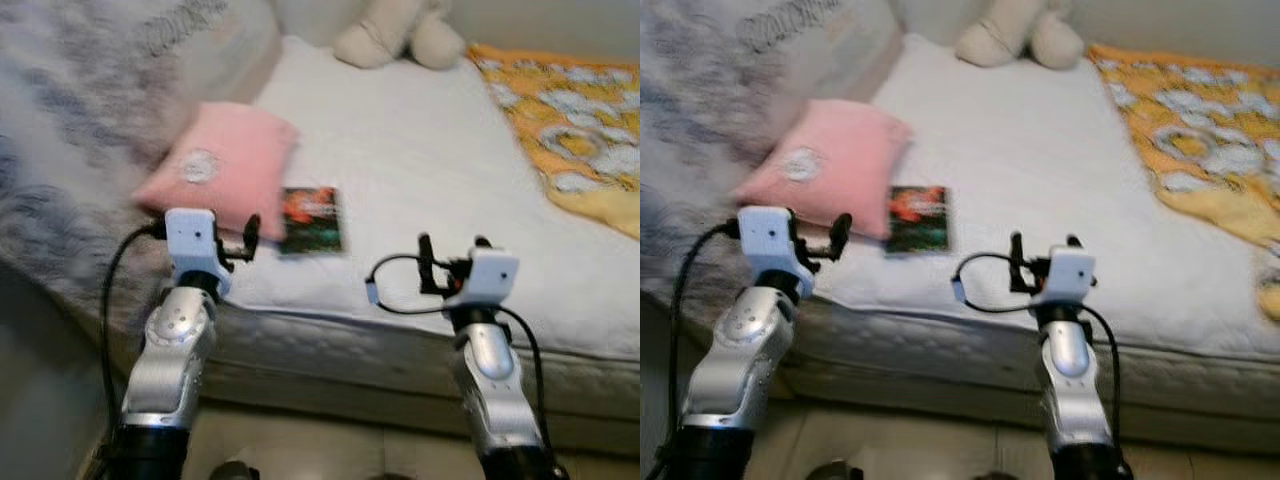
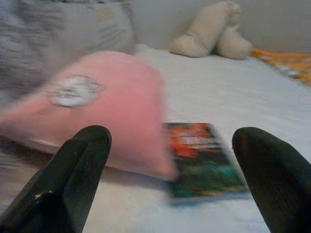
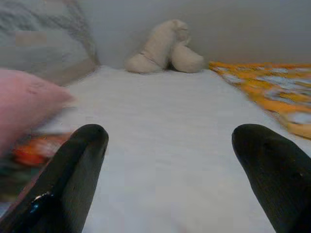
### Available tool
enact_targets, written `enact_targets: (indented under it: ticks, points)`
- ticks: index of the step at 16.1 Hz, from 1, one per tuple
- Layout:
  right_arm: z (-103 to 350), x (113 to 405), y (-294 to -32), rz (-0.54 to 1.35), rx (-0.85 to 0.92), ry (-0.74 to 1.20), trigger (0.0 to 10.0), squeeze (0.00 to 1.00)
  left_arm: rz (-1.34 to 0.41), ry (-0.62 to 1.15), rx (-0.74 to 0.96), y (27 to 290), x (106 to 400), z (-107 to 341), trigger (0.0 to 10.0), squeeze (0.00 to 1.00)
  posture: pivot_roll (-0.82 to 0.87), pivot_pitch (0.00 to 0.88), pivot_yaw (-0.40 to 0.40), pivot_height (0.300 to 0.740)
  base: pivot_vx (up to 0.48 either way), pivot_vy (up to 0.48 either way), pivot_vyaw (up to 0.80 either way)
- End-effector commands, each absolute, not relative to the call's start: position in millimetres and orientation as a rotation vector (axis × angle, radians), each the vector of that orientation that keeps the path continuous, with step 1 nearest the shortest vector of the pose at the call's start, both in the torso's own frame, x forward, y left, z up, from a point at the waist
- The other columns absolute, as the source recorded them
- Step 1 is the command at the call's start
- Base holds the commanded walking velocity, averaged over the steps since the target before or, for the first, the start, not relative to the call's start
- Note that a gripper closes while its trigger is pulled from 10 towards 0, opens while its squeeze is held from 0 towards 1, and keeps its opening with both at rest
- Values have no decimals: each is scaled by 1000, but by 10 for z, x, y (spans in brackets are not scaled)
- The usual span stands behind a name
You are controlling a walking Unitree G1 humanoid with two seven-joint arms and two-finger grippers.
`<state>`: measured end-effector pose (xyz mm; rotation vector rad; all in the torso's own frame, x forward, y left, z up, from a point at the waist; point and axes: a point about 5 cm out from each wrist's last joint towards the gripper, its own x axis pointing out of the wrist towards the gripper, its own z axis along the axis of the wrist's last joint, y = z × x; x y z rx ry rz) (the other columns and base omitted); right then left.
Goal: Clean up the room
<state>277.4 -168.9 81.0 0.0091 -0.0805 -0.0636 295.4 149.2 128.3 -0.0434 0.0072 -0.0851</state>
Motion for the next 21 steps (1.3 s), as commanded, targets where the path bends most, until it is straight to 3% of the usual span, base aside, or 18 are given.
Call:
enact_targets:
  ticks: [1,6,21]
  points:
    - [816,2788,-1712,-82,25,-76,10000,0,-98,0,-16,1479,2987,1300,10000,0,23,0,-18,723,0,-450,0]
    - [806,2815,-1764,-104,10,-62,10000,0,-142,-22,21,1380,3064,1344,10000,0,4,0,-4,723,0,-433,0]
    - [766,2813,-1741,-96,-18,-39,10000,0,-173,-17,44,1354,3080,1308,10000,0,-7,0,1,723,297,-371,0]
